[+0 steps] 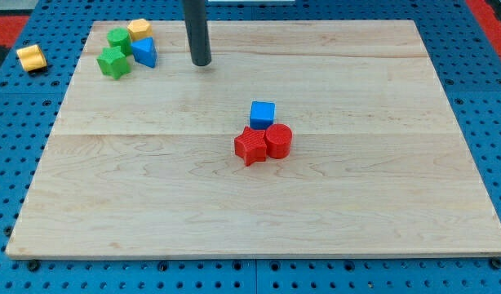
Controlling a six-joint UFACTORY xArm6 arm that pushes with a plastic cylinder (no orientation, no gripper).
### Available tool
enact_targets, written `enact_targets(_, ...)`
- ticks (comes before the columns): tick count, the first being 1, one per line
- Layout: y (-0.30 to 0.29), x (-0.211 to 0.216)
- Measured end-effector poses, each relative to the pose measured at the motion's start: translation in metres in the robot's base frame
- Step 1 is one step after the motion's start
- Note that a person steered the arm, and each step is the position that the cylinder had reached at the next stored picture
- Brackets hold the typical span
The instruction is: Slide your arm to the bottom right of the blue triangle
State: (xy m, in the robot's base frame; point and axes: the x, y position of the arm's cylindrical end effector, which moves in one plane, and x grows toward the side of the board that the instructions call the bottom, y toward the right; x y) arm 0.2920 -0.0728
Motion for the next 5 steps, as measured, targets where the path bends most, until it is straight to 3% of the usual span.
enact_targets(5,-0.006,0.009)
